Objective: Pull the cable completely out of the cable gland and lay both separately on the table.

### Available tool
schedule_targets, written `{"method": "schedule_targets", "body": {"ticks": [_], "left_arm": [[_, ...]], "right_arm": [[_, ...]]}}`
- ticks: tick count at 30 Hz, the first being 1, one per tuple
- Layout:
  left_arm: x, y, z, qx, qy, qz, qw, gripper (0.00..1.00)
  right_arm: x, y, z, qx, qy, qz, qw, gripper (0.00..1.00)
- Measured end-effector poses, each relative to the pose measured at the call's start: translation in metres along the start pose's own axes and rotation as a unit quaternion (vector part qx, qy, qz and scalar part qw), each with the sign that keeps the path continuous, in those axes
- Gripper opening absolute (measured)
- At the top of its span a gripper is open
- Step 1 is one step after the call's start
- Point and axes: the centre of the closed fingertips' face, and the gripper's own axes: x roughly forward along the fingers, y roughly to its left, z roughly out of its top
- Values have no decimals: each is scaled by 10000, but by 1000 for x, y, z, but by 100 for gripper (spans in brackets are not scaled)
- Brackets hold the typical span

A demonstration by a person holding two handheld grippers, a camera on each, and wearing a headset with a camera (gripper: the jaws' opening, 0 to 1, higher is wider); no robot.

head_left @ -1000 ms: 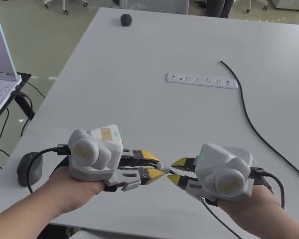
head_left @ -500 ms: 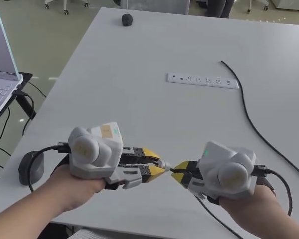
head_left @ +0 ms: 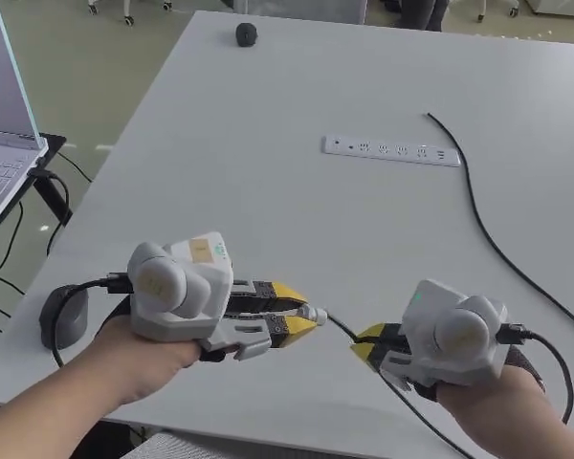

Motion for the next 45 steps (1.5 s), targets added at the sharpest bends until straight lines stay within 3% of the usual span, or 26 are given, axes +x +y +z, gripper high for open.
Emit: {"method": "schedule_targets", "body": {"ticks": [12, 24, 34, 45], "left_arm": [[2, 0, 1, 4, -4, -24, 10000, 15], [-1, 0, -9, 107, -19, 46, 9999, 15], [-4, 3, -19, 226, -53, 51, 9997, 15], [-9, 10, -32, 119, -55, 28, 9999, 15]], "right_arm": [[-3, 0, 3, 21, -3, -18, 10000, 0], [-5, -13, 13, 66, -34, -115, 9999, 0], [2, -24, 38, 152, -151, -151, 9997, 0], [15, -53, 71, 208, -200, -258, 9993, 0]]}}
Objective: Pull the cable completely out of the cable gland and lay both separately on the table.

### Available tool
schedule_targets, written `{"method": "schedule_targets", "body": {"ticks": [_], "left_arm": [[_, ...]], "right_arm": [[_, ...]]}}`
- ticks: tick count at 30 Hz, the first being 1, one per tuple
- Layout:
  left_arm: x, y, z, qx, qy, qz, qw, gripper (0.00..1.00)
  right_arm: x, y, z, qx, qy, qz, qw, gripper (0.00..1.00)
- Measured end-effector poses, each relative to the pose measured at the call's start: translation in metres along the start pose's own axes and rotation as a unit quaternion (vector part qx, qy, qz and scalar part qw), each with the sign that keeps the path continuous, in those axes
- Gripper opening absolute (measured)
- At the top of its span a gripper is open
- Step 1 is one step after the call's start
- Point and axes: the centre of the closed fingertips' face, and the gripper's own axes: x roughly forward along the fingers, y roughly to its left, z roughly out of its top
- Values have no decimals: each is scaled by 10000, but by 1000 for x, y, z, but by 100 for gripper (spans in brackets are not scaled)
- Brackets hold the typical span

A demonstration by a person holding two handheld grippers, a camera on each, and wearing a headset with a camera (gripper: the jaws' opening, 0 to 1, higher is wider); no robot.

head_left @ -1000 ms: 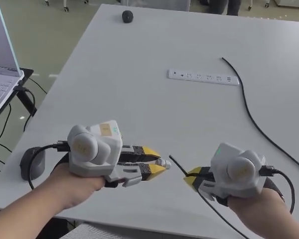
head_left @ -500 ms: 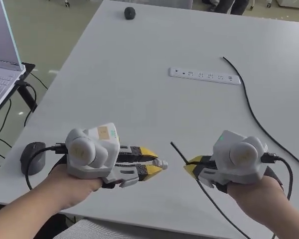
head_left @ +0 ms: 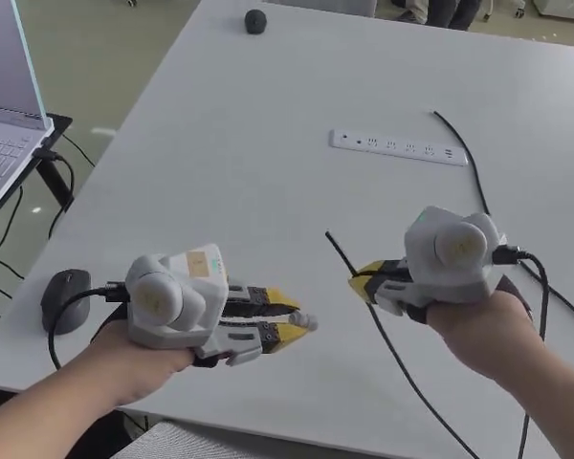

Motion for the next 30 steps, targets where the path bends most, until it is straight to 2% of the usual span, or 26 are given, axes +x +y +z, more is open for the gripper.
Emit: {"method": "schedule_targets", "body": {"ticks": [6, 8, 10, 14, 18, 23, 25, 30], "left_arm": [[-3, 6, -8, -60, -33, -21, 10000, 15], [-3, 8, -11, -62, -44, -41, 10000, 15], [-4, 9, -13, -11, -126, -78, 9999, 15], [-4, 13, -24, -18, -52, -124, 9999, 15], [-5, 18, -38, -117, 13, -175, 9998, 15], [-2, 22, -57, -271, 114, -263, 9992, 15], [2, 21, -71, -273, 263, -325, 9988, 15], [13, 24, -95, -401, 416, -370, 9976, 15]], "right_arm": [[13, -15, 10, -27, 81, -123, 9999, 0], [18, -22, 14, 19, 61, -254, 9997, 0], [25, -26, 20, 4, 42, -314, 9995, 0], [39, -30, 29, -120, 108, -355, 9992, 0], [57, -34, 40, -241, 145, -383, 9989, 0], [82, -29, 56, -376, 78, -281, 9989, 0], [94, -27, 59, -434, 102, -231, 9987, 0], [120, -17, 44, -467, 368, 67, 9982, 0]]}}
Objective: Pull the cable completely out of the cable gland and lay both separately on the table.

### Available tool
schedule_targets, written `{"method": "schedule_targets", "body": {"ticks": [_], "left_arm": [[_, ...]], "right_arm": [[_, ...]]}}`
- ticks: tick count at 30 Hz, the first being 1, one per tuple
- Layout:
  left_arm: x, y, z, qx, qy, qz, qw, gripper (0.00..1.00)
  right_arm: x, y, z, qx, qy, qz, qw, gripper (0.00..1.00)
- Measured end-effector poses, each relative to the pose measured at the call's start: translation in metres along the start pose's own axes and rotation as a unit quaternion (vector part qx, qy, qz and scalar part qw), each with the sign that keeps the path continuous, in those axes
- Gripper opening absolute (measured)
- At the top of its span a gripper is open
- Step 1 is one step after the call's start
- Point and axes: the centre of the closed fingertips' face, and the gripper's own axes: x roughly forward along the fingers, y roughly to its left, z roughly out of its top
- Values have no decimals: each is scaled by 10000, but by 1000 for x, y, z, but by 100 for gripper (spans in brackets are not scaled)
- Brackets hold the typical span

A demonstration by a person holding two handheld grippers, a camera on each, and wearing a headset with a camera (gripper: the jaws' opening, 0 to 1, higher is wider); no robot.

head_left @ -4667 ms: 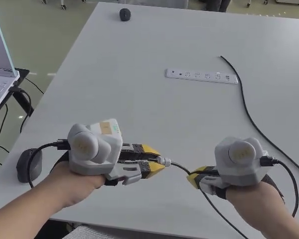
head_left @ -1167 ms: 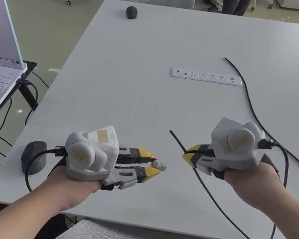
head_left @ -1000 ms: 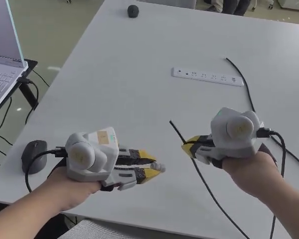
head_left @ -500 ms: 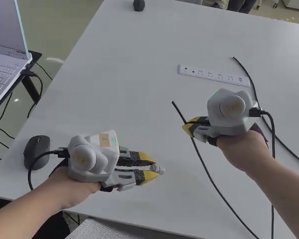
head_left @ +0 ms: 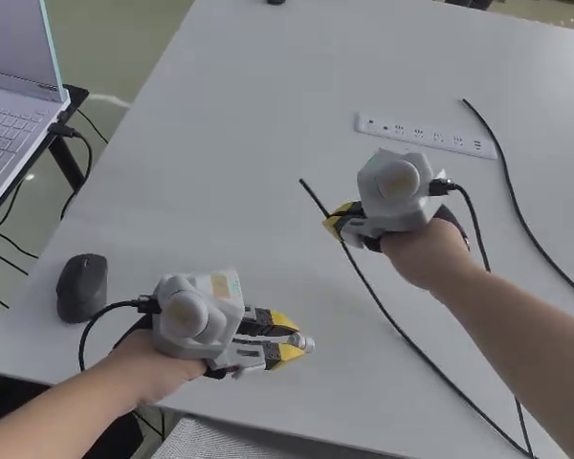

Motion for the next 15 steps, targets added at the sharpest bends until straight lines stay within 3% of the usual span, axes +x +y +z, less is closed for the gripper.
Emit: {"method": "schedule_targets", "body": {"ticks": [1, 2, 6, 8, 15], "left_arm": [[2, 1, -4, -51, 30, -14, 10000, 15], [4, 1, -6, -75, 35, -19, 10000, 15], [12, 3, -14, -91, 131, -37, 9999, 16], [16, 5, -24, 12, 307, -16, 9995, 16], [22, 12, -35, -168, 304, 83, 9994, 16]], "right_arm": [[5, 8, -2, 253, 46, 204, 9995, 0], [11, 7, -5, 241, 69, 258, 9994, 0], [29, 14, -26, 32, 443, 372, 9983, 0], [34, 18, -32, 51, 577, 440, 9974, 0], [50, 24, -38, -63, 777, 530, 9955, 0]]}}
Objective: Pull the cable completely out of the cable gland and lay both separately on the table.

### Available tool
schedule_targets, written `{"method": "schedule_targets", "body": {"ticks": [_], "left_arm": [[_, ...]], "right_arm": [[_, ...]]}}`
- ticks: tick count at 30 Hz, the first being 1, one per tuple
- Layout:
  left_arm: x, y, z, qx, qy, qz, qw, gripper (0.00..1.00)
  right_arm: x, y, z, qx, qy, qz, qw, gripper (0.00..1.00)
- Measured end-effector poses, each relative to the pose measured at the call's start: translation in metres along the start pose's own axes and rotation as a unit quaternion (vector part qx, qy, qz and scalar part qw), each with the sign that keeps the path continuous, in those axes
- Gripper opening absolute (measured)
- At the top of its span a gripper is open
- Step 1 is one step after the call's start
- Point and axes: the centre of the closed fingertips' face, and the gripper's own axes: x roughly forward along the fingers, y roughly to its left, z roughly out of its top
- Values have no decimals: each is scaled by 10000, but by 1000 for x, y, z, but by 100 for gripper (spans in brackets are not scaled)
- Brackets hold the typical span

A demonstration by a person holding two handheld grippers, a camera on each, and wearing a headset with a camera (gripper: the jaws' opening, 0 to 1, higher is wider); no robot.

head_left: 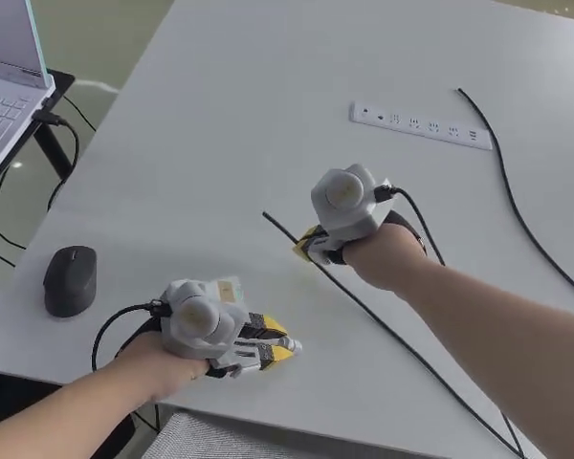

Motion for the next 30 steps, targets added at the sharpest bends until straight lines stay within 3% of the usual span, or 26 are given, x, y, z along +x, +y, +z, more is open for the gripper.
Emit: {"method": "schedule_targets", "body": {"ticks": [10, 22, 30], "left_arm": [[6, 10, -1, -71, -43, 196, 9998, 16], [9, 11, -7, 22, 53, 276, 9996, 16], [11, 13, -9, 53, 166, 336, 9993, 16]], "right_arm": [[17, -3, -11, -167, 295, -86, 9994, 0], [24, 1, -15, -378, 425, -115, 9983, 0], [24, -1, -16, -310, 423, -86, 9986, 0]]}}
